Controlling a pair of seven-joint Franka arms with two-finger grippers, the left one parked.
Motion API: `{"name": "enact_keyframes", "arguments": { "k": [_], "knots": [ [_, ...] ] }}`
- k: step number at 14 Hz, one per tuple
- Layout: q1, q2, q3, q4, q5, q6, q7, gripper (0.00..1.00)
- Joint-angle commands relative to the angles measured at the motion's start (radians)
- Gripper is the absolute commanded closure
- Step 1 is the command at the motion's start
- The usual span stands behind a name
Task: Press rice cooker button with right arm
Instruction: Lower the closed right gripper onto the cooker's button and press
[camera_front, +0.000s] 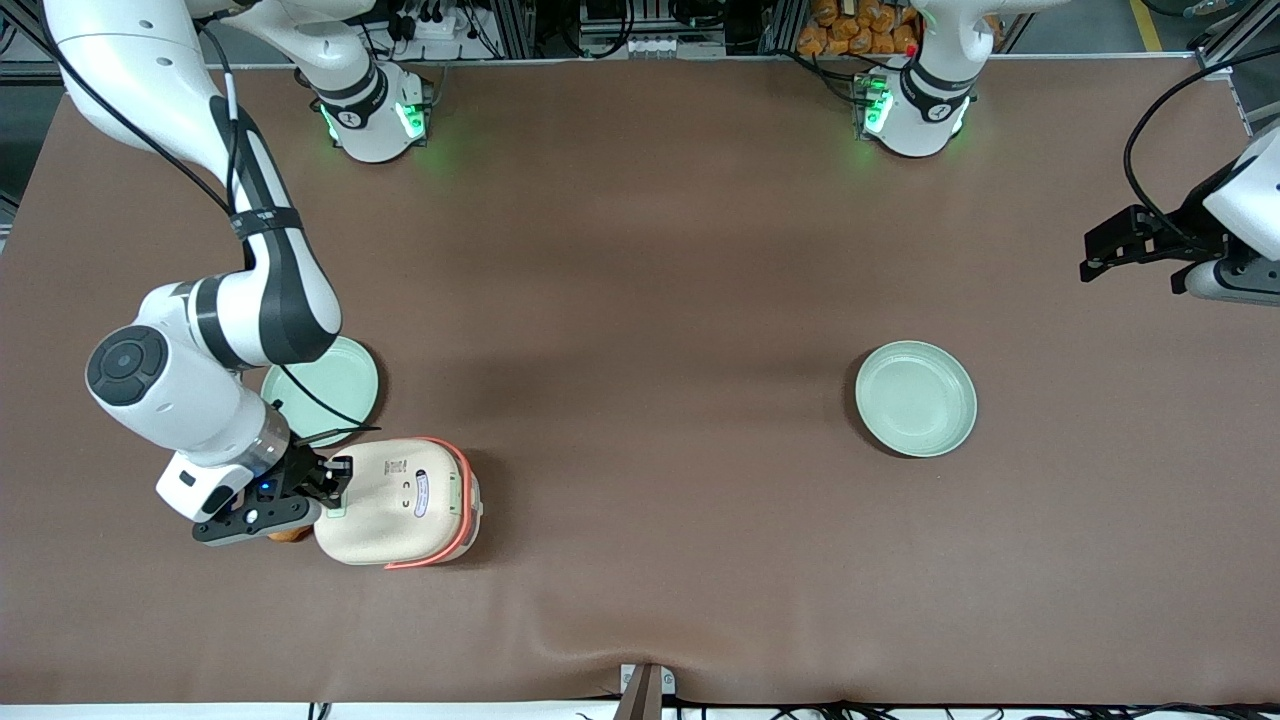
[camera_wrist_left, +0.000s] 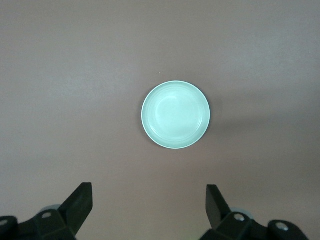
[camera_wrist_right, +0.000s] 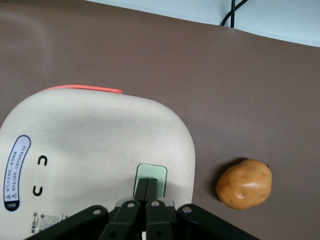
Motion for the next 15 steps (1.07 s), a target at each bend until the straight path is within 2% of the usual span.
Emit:
{"name": "enact_keyframes", "arguments": {
  "k": [1, 8, 12, 15],
  "knots": [
    [0.004, 0.026, -0.007, 0.005, -0.004, 0.025, -0.005, 1.0],
    [0.005, 0.034, -0.008, 0.007, -0.006, 0.025, -0.004, 0.99],
    [0.027, -0.003, -0.008, 0.022, -0.007, 0.02, -0.003, 0.92],
    [0.027, -0.057, -0.007, 0.022, -0.003, -0.004, 0.0, 0.78]
  ]
}}
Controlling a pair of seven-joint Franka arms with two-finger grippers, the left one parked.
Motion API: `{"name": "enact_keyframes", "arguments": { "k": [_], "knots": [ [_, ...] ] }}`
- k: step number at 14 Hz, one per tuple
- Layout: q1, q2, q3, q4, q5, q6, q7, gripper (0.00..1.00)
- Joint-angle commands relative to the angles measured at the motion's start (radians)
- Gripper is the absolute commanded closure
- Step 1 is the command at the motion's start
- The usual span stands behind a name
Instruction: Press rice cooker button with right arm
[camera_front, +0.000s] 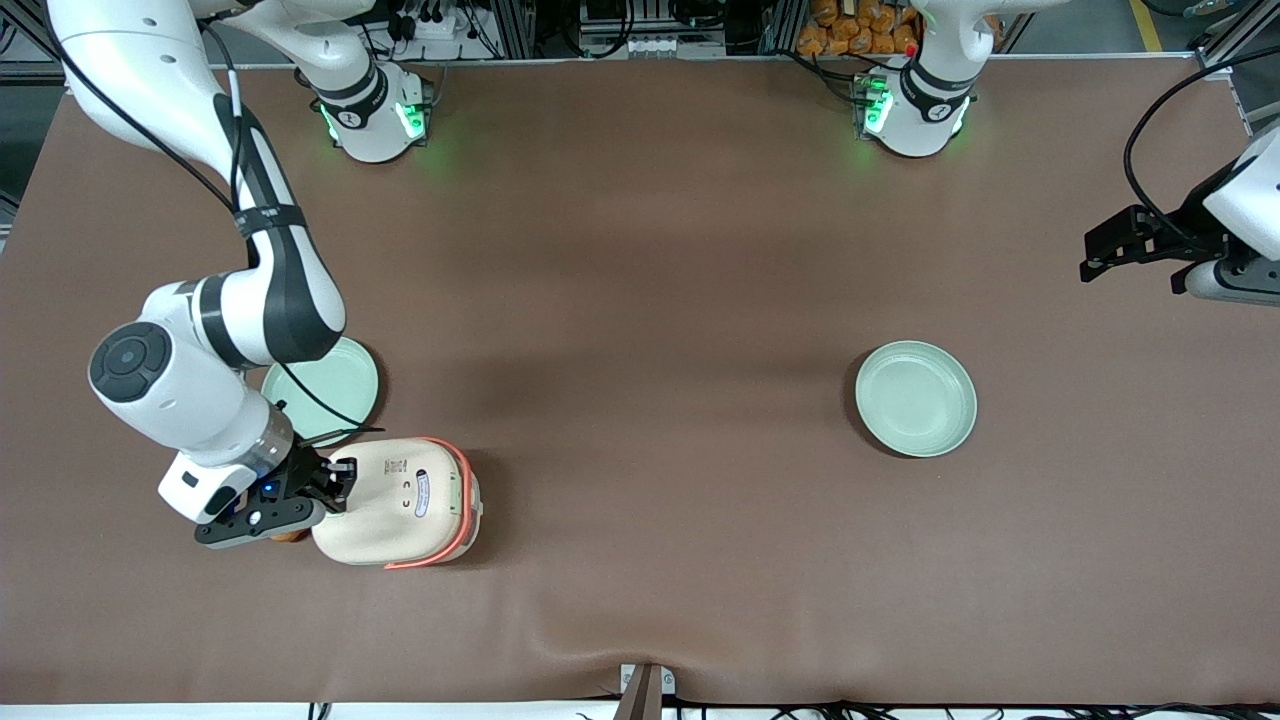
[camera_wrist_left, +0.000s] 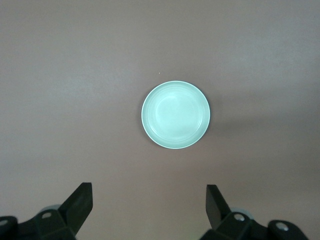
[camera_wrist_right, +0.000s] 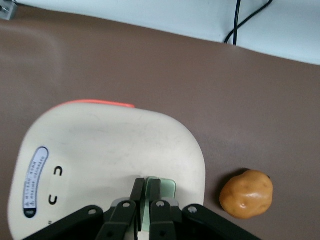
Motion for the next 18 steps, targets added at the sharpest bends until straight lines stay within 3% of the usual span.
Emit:
{"name": "enact_keyframes", "arguments": {
  "k": [1, 3, 5, 10, 15, 18],
  "knots": [
    [0.009, -0.064, -0.006, -0.008, -0.002, -0.046, 0.0, 0.68],
    [0.008, -0.105, -0.004, -0.008, 0.009, -0.109, 0.003, 0.38],
    [0.008, -0.142, 0.001, -0.008, 0.009, -0.132, 0.001, 0.0],
    [0.002, -0.242, 0.005, -0.008, 0.011, -0.319, 0.003, 0.0],
    [-0.073, -0.363, 0.047, -0.01, 0.011, -0.624, 0.003, 0.0],
    [-0.101, -0.432, 0.045, -0.011, 0.011, -0.727, 0.003, 0.0]
  ]
}}
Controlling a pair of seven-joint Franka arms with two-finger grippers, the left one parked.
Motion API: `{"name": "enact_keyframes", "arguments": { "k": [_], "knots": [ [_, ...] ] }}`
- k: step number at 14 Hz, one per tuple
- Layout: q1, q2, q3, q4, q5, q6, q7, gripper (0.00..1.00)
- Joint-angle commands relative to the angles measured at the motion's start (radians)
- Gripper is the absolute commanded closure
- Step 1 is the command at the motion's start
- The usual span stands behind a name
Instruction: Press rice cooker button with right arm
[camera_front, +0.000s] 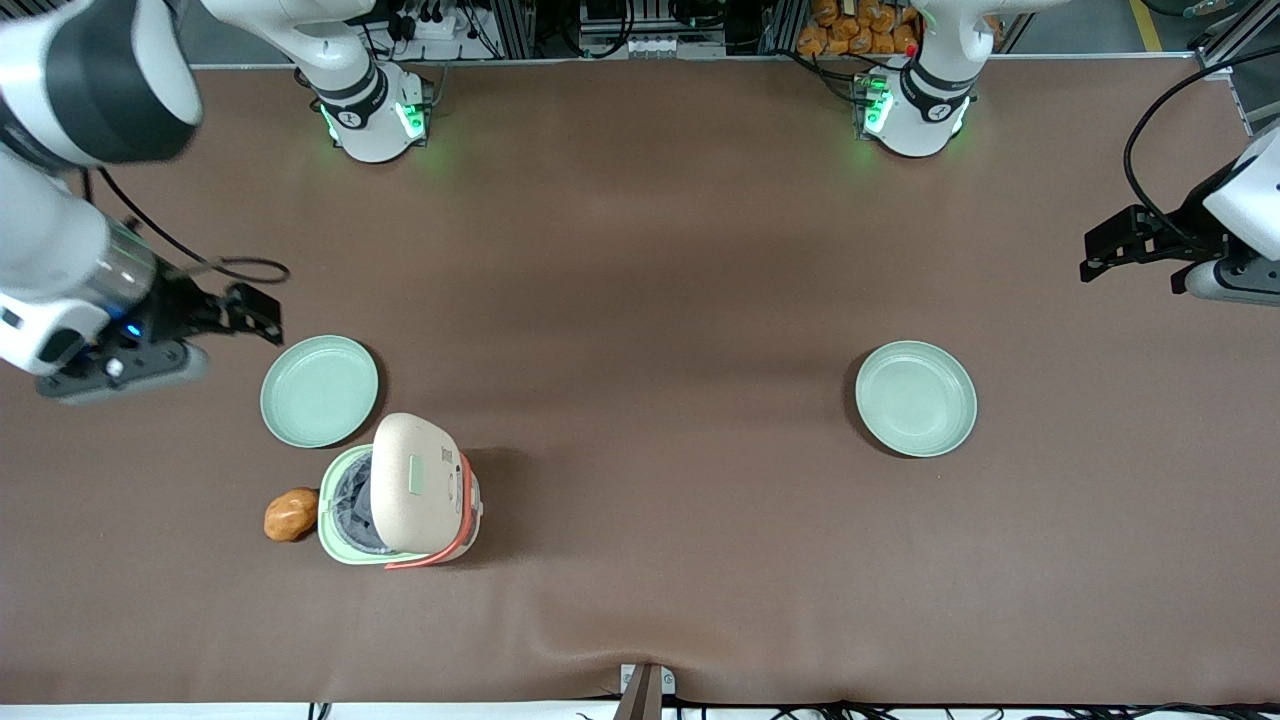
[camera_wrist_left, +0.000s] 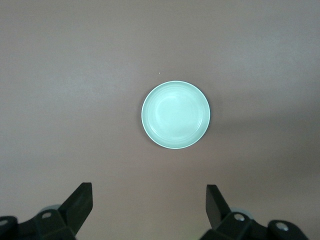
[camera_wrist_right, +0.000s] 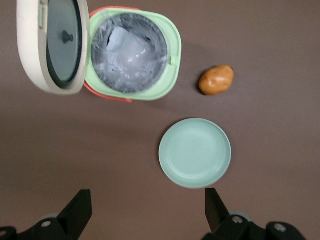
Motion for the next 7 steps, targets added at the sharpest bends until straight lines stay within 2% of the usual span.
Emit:
{"name": "enact_keyframes", "arguments": {
  "k": [1, 5, 7],
  "knots": [
    [-0.048, -0.081, 0.023, -0.024, 0.007, -0.091, 0.003, 0.0],
    [-0.089, -0.143, 0.012, -0.03, 0.006, -0.242, 0.001, 0.0],
    [-0.091, -0.15, -0.007, -0.033, -0.004, -0.247, 0.004, 0.0]
  ]
}}
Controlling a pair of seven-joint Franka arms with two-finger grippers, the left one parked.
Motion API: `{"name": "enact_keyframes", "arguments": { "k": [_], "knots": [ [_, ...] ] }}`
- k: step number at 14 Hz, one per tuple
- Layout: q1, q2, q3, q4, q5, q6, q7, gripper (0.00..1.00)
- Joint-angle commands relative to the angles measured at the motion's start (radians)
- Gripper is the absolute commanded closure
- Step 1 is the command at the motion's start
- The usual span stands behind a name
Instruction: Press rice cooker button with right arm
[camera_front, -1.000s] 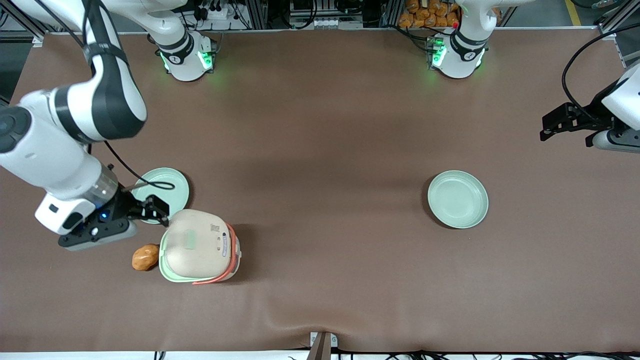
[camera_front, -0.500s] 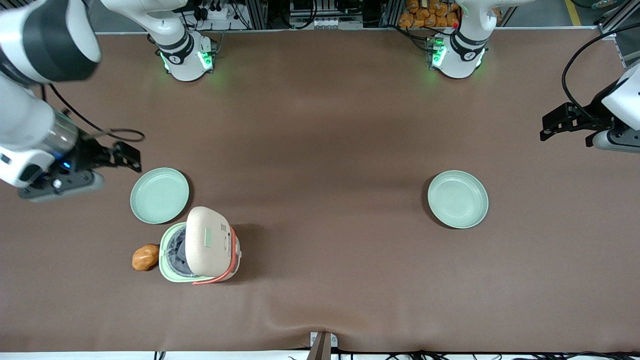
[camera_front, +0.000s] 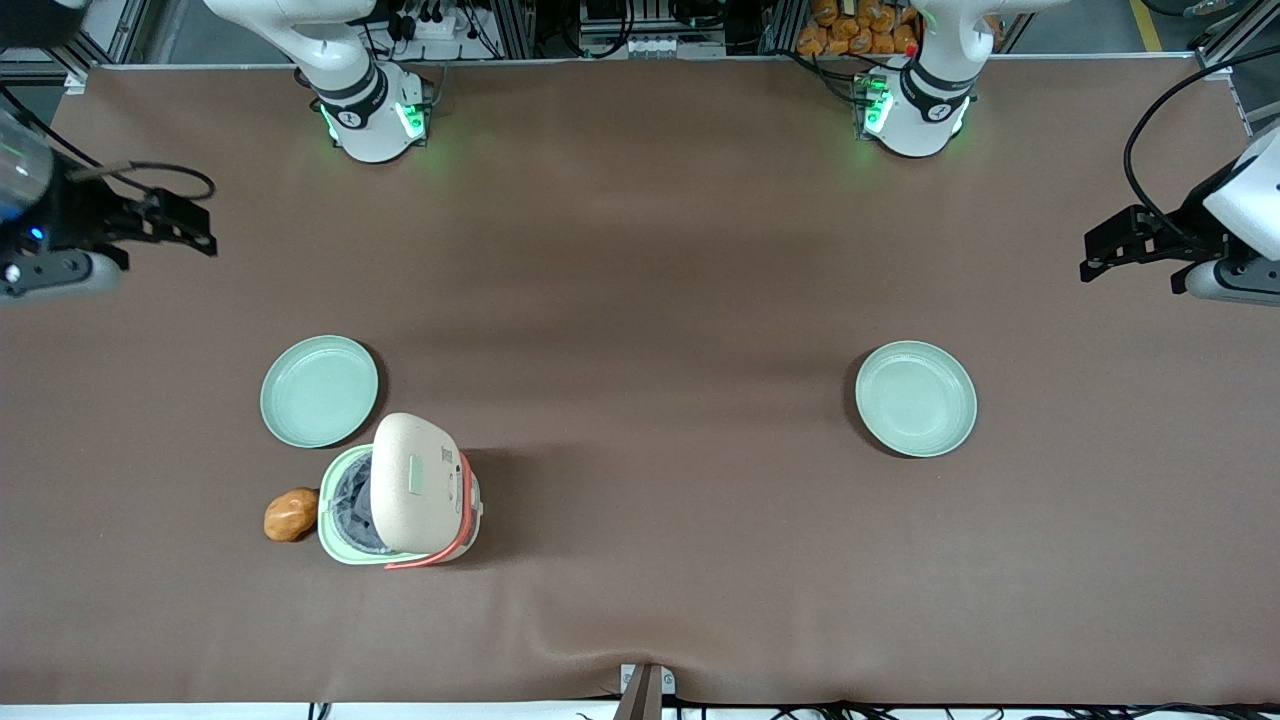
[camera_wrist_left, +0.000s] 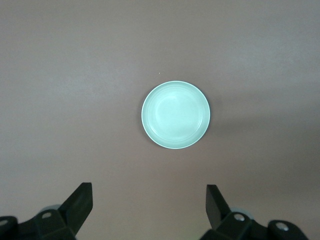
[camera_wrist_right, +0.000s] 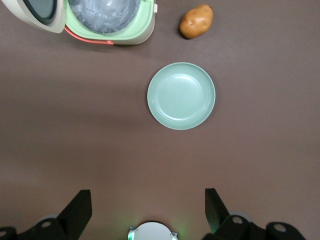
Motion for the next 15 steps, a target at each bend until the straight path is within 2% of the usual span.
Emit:
{"name": "enact_keyframes", "arguments": {
  "k": [1, 4, 15],
  "knots": [
    [-0.016, -0.027, -0.022, -0.029, -0.003, -0.003, 0.005, 0.0],
    [-0.016, -0.03, -0.051, -0.029, -0.006, -0.009, 0.004, 0.0],
    [-0.016, -0.022, -0.065, -0.078, 0.0, 0.044, 0.005, 0.0]
  ]
}}
